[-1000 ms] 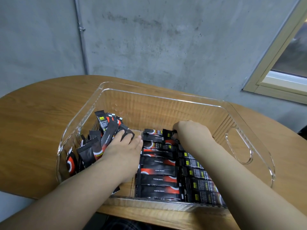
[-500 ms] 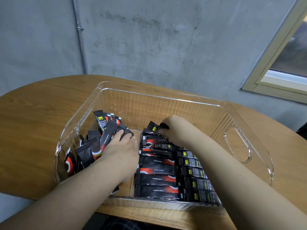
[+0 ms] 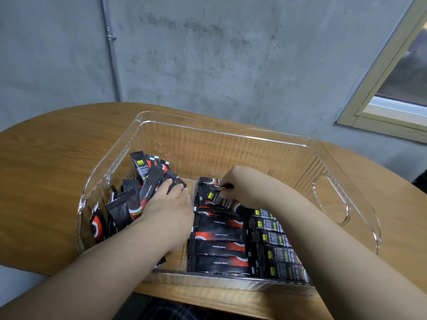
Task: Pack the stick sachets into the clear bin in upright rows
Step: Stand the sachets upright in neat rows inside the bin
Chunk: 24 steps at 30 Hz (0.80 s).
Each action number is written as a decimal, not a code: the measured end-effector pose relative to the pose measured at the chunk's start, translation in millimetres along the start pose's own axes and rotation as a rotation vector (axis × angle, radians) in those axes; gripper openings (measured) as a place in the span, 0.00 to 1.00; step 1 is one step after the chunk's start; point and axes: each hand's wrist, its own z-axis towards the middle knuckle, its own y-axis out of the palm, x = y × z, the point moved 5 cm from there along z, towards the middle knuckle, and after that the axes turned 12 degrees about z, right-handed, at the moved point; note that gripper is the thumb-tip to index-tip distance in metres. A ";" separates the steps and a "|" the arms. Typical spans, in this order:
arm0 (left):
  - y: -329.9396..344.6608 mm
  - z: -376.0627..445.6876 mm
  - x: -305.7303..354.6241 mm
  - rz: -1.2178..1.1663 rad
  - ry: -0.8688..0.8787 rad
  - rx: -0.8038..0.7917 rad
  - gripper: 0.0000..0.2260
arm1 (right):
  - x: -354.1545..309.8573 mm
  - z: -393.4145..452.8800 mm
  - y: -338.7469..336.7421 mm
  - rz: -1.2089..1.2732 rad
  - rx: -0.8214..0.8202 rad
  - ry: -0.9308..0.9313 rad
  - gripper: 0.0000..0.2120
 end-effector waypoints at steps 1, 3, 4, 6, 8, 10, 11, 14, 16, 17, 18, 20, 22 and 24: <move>0.0 -0.3 0.0 0.001 0.002 -0.002 0.27 | -1.0 1.3 3.6 -0.007 -0.024 -0.004 0.20; -0.6 -0.5 -0.2 0.000 0.002 0.000 0.26 | -2.9 3.4 10.3 -0.009 -0.055 -0.025 0.19; -0.9 -0.4 -0.3 -0.002 0.000 0.002 0.26 | -3.6 4.4 11.9 -0.002 -0.054 -0.034 0.17; -1.6 0.2 -0.4 -0.007 -0.004 0.003 0.27 | -2.6 5.2 8.7 0.023 0.001 -0.049 0.11; -1.2 0.3 -0.2 -0.008 -0.004 -0.003 0.27 | 2.5 4.8 1.6 0.034 0.060 -0.040 0.07; -0.9 0.3 -0.3 -0.014 -0.007 -0.007 0.27 | 10.9 4.2 -1.2 0.003 0.080 -0.012 0.05; -0.9 0.6 -0.5 -0.017 -0.009 -0.007 0.27 | 14.9 4.3 -0.4 -0.025 0.080 0.001 0.05; -1.1 0.9 -0.6 -0.025 -0.013 -0.003 0.27 | 22.0 7.9 5.4 -0.129 0.096 0.009 0.08; -1.6 0.3 -1.0 -0.025 -0.015 -0.001 0.27 | 20.9 9.1 9.1 -0.161 0.091 0.000 0.10; -1.9 0.1 -0.9 -0.024 -0.015 0.004 0.27 | 18.8 8.7 9.7 -0.175 0.091 -0.010 0.10; -1.8 -0.1 -0.8 -0.023 -0.014 0.007 0.26 | 16.4 7.9 10.0 -0.188 0.095 -0.023 0.09; -1.1 0.0 -0.9 -0.024 -0.015 0.010 0.26 | 10.8 6.5 9.6 -0.219 0.101 -0.050 0.08; -0.5 0.6 -0.9 -0.020 -0.018 0.011 0.26 | 6.7 6.2 8.9 -0.263 0.093 -0.069 0.07; -0.1 1.3 -0.8 -0.015 -0.020 0.014 0.25 | 4.6 6.5 8.1 -0.284 0.095 -0.074 0.06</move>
